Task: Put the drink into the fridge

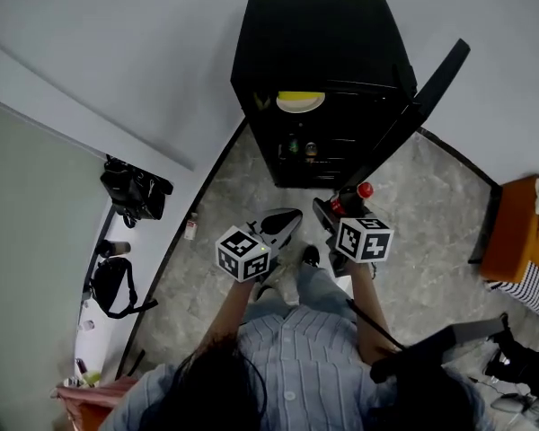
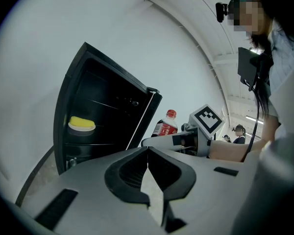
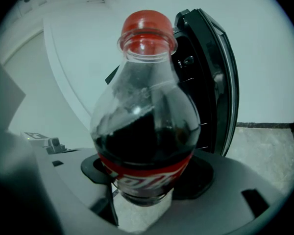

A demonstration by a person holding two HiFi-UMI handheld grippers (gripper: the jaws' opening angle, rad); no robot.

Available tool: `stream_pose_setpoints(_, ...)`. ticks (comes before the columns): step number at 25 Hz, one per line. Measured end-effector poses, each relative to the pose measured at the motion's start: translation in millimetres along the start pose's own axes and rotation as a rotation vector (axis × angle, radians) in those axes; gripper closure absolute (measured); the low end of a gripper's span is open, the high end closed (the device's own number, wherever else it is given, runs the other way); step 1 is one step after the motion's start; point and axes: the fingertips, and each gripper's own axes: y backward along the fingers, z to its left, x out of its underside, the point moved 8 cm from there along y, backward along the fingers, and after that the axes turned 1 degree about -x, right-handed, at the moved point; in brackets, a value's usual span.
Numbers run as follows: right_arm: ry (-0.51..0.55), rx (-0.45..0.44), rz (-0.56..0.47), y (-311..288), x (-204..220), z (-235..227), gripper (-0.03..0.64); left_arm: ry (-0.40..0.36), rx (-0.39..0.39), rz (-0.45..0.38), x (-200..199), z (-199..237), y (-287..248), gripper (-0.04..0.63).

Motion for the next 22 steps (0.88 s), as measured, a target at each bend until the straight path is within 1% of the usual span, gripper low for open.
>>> stream_pose_setpoints(7,0.04,-0.019,0.022,-18.2,-18.2,-28.8,0.314,-0.001,-0.026,-0.008,-9.0,7.2,-33.2,0.586)
stream_pose_setpoints(13,0.08,-0.026,0.023,-29.0,-29.2,-37.7,0.314,-0.005,-0.036,-0.002,-14.5,9.6,-45.1,0.586)
stream_pose_setpoints(19,0.173,0.003,0.006,-46.5,-39.3,-52.8,0.314,0.011,-0.044,-0.021,-15.7,17.6,-51.9,0.586)
stream_pose_setpoints(22,0.212,0.011,0.001,-56.8,-41.3,-59.2,0.314,0.013,-0.042,-0.016,-14.1,26.6,-58.1,0.586)
